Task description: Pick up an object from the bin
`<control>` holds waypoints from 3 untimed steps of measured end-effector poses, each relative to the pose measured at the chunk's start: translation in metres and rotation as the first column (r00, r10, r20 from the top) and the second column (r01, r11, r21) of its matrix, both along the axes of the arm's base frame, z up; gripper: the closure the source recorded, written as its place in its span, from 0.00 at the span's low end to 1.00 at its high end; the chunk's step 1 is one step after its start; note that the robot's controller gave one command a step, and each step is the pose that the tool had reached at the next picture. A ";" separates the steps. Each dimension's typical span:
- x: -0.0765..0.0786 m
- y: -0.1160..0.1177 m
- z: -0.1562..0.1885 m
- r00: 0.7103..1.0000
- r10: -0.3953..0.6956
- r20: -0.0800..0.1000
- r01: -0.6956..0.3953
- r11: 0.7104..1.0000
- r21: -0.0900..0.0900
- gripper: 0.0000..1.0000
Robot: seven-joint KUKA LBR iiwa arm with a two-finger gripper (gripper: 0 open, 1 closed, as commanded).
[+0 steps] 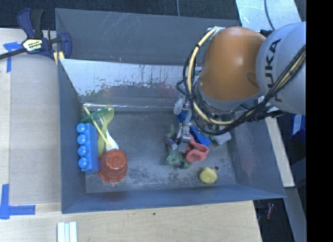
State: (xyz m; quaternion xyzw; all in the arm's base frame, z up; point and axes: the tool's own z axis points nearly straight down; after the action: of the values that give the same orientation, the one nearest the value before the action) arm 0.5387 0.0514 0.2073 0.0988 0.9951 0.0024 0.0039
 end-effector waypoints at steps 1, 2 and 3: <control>-0.011 -0.020 0.000 1.000 0.010 -0.004 -0.010 1.000 0.000 0.00; -0.008 -0.043 -0.005 1.000 0.021 -0.004 -0.021 1.000 -0.001 0.00; -0.008 -0.042 -0.004 1.000 0.008 -0.003 -0.008 1.000 0.000 0.00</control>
Offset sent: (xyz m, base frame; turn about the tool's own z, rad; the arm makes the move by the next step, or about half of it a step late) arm -0.0085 -0.0411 -0.0050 -0.0230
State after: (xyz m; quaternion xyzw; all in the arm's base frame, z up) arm 0.5305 0.0090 0.2029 0.0946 0.9955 0.0021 0.0023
